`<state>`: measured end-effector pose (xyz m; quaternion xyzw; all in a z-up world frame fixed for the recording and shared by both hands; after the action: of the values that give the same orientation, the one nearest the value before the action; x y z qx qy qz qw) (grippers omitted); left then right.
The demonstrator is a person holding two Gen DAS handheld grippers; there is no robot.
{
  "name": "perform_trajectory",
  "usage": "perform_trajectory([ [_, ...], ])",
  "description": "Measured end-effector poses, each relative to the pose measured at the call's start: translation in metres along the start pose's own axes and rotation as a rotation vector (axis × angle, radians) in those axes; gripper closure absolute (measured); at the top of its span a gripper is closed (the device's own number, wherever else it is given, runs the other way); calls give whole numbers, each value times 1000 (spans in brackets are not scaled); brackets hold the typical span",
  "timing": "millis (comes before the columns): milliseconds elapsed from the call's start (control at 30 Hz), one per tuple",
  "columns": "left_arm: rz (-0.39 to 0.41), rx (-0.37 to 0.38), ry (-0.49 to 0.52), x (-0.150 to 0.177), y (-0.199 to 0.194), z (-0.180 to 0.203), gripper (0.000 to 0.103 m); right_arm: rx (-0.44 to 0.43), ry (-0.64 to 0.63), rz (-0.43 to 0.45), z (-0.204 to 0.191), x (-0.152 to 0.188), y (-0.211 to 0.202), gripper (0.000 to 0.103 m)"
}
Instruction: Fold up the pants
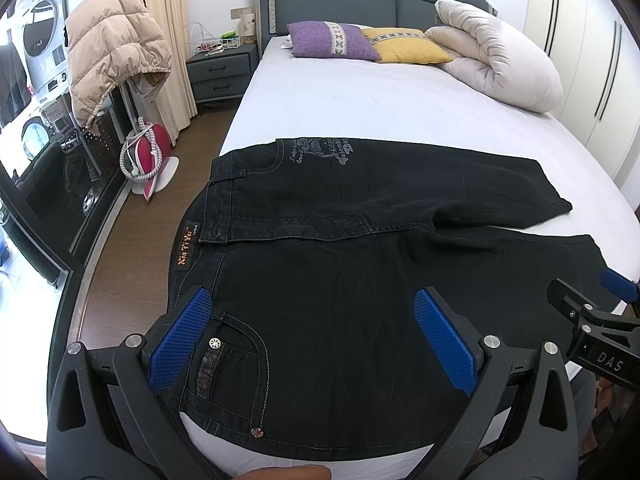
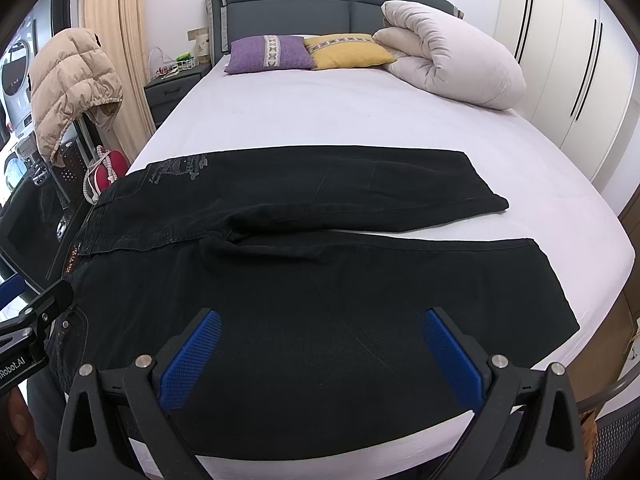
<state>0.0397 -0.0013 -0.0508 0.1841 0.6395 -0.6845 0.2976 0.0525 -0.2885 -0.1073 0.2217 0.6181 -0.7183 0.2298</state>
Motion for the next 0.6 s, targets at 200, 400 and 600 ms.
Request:
perform_trajectory([
  [200, 1, 0, -1, 0, 0, 0, 0, -1, -1, 0, -1, 1, 0, 0],
  [400, 0, 0, -1, 0, 0, 0, 0, 0, -1, -1, -1, 0, 0, 0],
  [600, 1, 0, -1, 0, 0, 1, 0, 0, -2, 0, -1, 0, 0, 0],
])
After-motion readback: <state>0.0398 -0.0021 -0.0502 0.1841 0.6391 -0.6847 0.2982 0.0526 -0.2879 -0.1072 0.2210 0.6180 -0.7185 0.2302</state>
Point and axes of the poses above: each gripper's, at about its wrist camera, not at the fingertips, and y roughly the way its jaws point, z to its right, x to its underside, the point moved 6 cm from there along y, roughly the way its jaws point, and after that the axes turned 9 degrees about -y, right-handed, at the moved point
